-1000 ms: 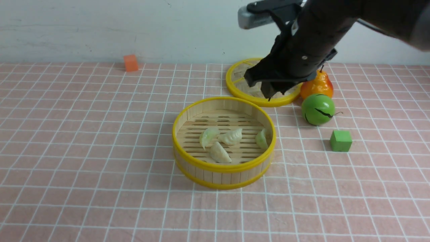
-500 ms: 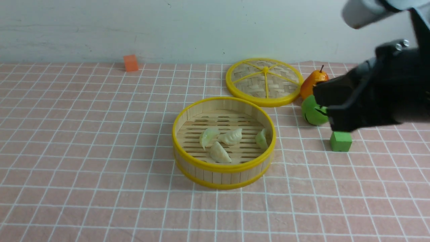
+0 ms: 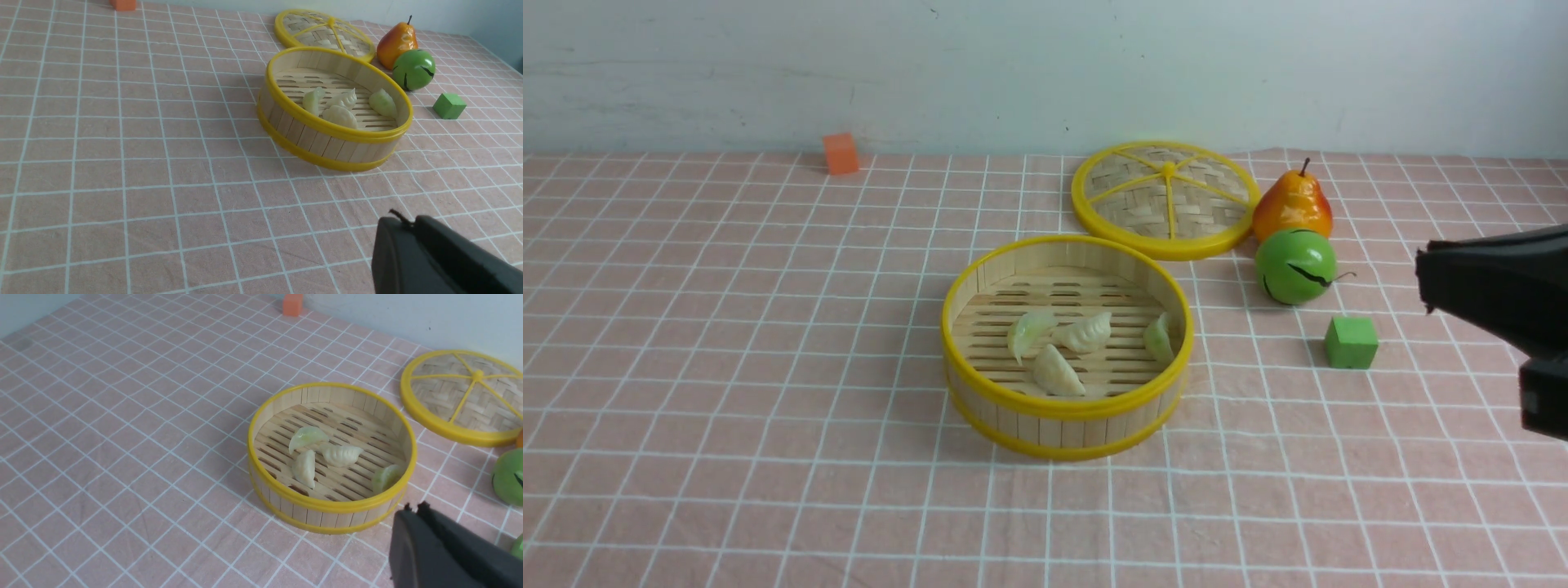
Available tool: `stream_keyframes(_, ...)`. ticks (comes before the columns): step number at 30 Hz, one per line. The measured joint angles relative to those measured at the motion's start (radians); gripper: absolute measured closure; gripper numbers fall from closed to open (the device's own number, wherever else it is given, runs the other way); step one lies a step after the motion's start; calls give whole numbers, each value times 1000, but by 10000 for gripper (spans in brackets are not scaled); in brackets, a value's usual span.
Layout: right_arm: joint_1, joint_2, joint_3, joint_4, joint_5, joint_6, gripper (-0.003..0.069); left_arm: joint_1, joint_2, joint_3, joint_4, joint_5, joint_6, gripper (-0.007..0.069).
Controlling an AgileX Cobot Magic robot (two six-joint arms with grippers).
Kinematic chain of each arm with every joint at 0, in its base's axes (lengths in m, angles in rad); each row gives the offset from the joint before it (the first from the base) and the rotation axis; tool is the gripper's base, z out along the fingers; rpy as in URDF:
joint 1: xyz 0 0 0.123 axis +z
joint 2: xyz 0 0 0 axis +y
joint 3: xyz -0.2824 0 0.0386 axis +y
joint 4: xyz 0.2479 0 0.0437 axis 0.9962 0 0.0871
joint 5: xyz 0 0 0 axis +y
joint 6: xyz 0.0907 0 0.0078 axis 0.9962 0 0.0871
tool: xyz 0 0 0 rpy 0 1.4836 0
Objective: Put the dumplings into the steamer on the table with the pink tablecloth.
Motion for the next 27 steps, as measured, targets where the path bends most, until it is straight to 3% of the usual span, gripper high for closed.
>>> stream_keyframes(10,0,0,1,-51,6,-1,669,0,0,0,0,0,0,573)
stream_keyframes(17,-52,-83,188,-69,-156,4,669,0,0,0,0,0,-1,568)
stream_keyframes(23,-284,-354,534,-80,-425,7,680,0,0,0,1,0,-1,568)
stream_keyframes(27,-445,-547,702,-80,-472,9,680,0,0,0,1,0,-1,568)
